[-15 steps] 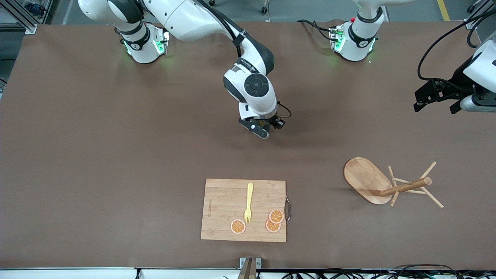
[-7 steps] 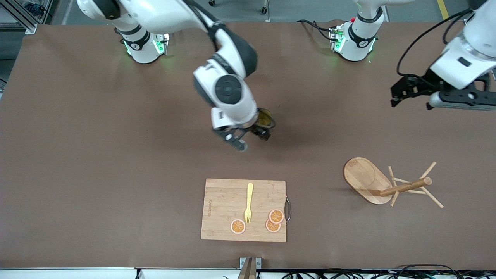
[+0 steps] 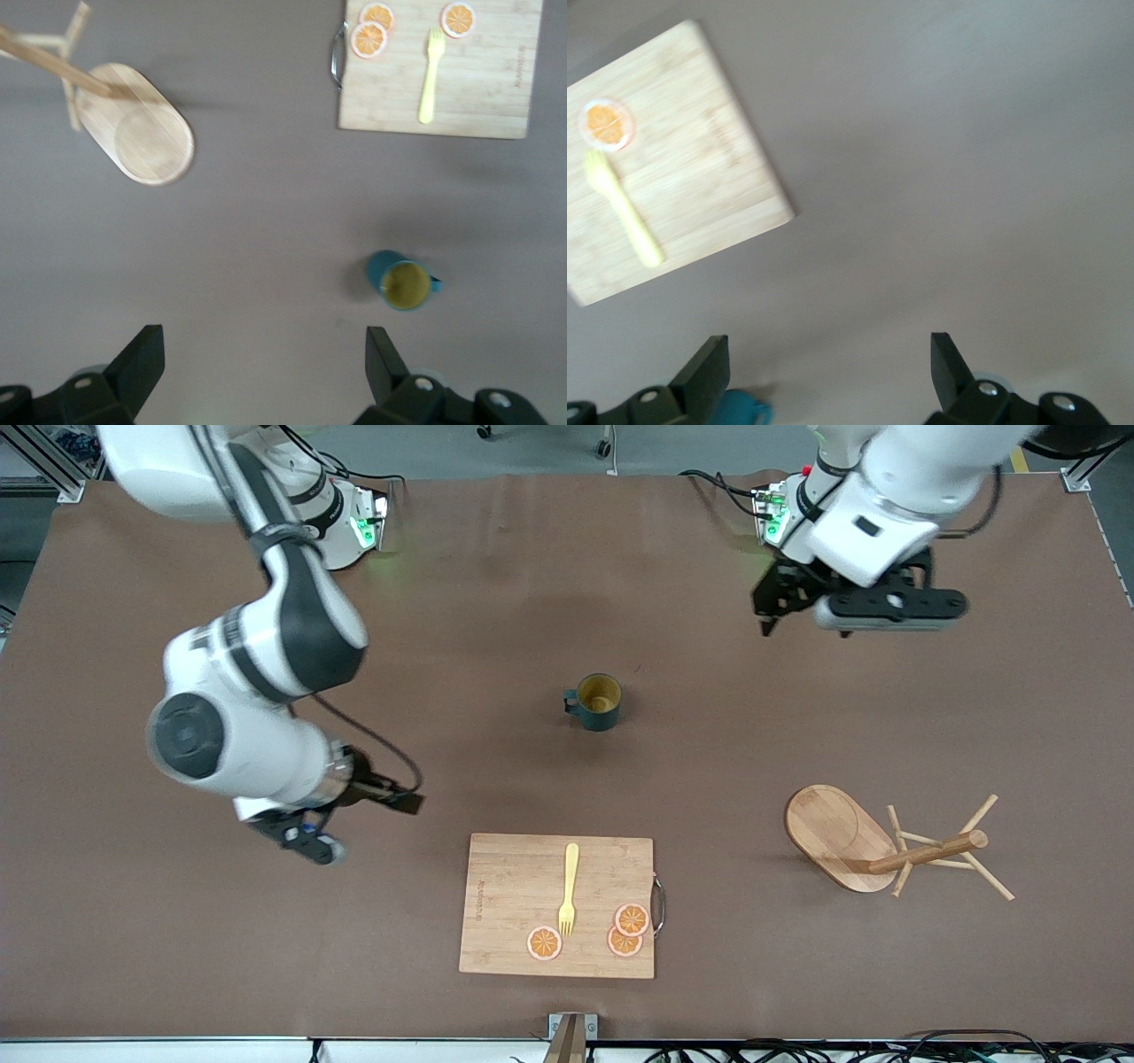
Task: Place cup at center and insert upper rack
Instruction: 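Set the mug upright and open the right gripper while the left gripper approaches, then lower the left gripper beside the teal mug's handle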
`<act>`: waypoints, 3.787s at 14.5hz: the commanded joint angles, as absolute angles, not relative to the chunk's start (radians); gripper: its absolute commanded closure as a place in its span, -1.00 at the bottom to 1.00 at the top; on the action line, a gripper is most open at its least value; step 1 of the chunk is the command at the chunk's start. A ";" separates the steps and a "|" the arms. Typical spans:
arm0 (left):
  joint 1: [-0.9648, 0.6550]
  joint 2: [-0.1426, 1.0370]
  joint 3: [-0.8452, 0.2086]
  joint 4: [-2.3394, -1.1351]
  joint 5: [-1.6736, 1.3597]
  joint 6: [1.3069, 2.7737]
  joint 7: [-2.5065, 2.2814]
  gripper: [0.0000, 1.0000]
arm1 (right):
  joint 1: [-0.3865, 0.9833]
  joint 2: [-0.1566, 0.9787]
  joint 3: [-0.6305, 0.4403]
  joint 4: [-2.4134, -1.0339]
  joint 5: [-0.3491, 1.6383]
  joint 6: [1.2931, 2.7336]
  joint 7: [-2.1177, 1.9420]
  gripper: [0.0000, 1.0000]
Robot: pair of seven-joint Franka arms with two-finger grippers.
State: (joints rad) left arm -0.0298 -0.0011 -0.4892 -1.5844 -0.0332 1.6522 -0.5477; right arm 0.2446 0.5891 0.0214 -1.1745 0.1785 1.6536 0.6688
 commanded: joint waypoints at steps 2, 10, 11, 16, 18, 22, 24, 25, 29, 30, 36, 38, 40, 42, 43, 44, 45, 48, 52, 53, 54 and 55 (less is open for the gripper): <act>-0.107 0.092 -0.607 -1.566 0.056 1.716 -0.846 -1.00 | 0.072 0.491 0.048 -1.209 0.179 1.586 0.545 -1.00; -0.477 0.296 -0.609 -1.577 0.377 1.845 -1.421 -1.00 | -0.081 0.319 0.025 -1.251 0.064 1.549 0.121 -1.00; -0.510 0.320 -0.609 -1.581 0.426 1.859 -1.492 -1.00 | -0.087 0.292 -0.004 -1.278 0.064 1.557 0.026 -1.00; -0.616 0.414 -0.609 -1.615 0.578 1.894 -1.627 -1.00 | -0.084 0.195 -0.023 -1.370 0.018 1.597 -0.055 -1.00; -0.646 0.443 -0.609 -1.646 0.673 1.942 -1.742 -1.00 | -0.068 0.169 -0.040 -1.413 0.020 1.624 -0.055 -1.00; -0.715 0.472 -0.604 -1.686 0.822 1.951 -1.903 -1.00 | -0.067 0.141 -0.035 -1.434 0.017 1.615 -0.057 -1.00; -0.739 0.502 -0.604 -1.729 0.952 1.951 -2.012 -1.00 | -0.067 0.097 -0.034 -1.501 0.017 1.632 -0.055 -1.00; -0.756 0.520 -0.603 -1.752 1.030 1.951 -2.102 -1.00 | -0.066 0.066 -0.032 -1.544 0.017 1.652 -0.057 -1.00; -0.778 0.574 -0.600 -1.831 1.242 1.944 -2.238 -1.00 | -0.063 0.023 -0.028 -1.615 0.017 1.683 -0.057 -1.00; -0.779 0.587 -0.600 -1.839 1.273 1.942 -2.243 -1.00 | -0.054 0.018 -0.025 -1.627 0.015 1.690 -0.058 -1.00; -0.799 0.735 -0.598 -1.838 1.534 1.818 -2.407 -0.90 | -0.051 -0.064 -0.021 -1.755 0.006 1.789 -0.058 -1.00; -0.811 0.749 -0.594 -1.839 1.549 1.812 -2.407 -0.86 | -0.051 -0.063 -0.023 -1.749 0.006 1.781 -0.055 -1.00; -0.840 0.761 -0.562 -1.839 1.568 1.807 -2.408 -0.82 | -0.035 -0.060 -0.021 -1.741 0.006 1.773 -0.044 -1.00; -0.905 0.775 -0.488 -1.838 1.586 1.807 -2.417 -0.77 | -0.031 -0.060 -0.025 -1.730 0.005 1.744 -0.044 -1.00; -0.932 0.781 -0.457 -1.838 1.606 1.807 -2.427 -0.76 | -0.034 -0.060 -0.026 -1.723 0.005 1.734 -0.044 -1.00; -0.940 0.787 -0.445 -1.838 1.617 1.807 -2.440 -0.75 | -0.032 -0.057 -0.026 -1.718 0.006 1.733 -0.049 -1.00; -0.942 0.793 -0.443 -1.838 1.623 1.807 -2.444 -0.74 | -0.029 -0.057 -0.026 -1.714 0.006 1.730 -0.052 -1.00; -0.942 0.810 -0.436 -1.838 1.683 1.807 -2.468 -0.69 | -0.034 -0.055 -0.026 -1.710 0.006 1.726 -0.051 -1.00; -0.942 0.825 -0.423 -1.839 1.741 1.807 -2.479 -0.62 | -0.035 -0.054 -0.028 -1.709 0.009 1.723 -0.054 -1.00; -0.942 0.828 -0.422 -1.839 1.750 1.807 -2.477 -0.60 | -0.032 -0.054 -0.028 -1.710 0.009 1.723 -0.054 -1.00; -0.942 0.833 -0.413 -1.839 1.759 1.807 -2.479 -0.59 | -0.031 -0.054 -0.028 -1.710 0.008 1.724 -0.055 -1.00; -0.942 0.836 -0.407 -1.839 1.772 1.807 -2.479 -0.58 | -0.031 -0.054 -0.028 -1.710 0.005 1.726 -0.055 -1.00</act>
State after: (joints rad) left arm -0.9349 0.8236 -0.4205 -1.8470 1.7353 1.8209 -2.4662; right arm -0.0358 -0.0347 -0.0256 -1.7010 0.0219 1.7323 -0.0498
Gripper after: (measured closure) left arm 0.198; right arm 0.000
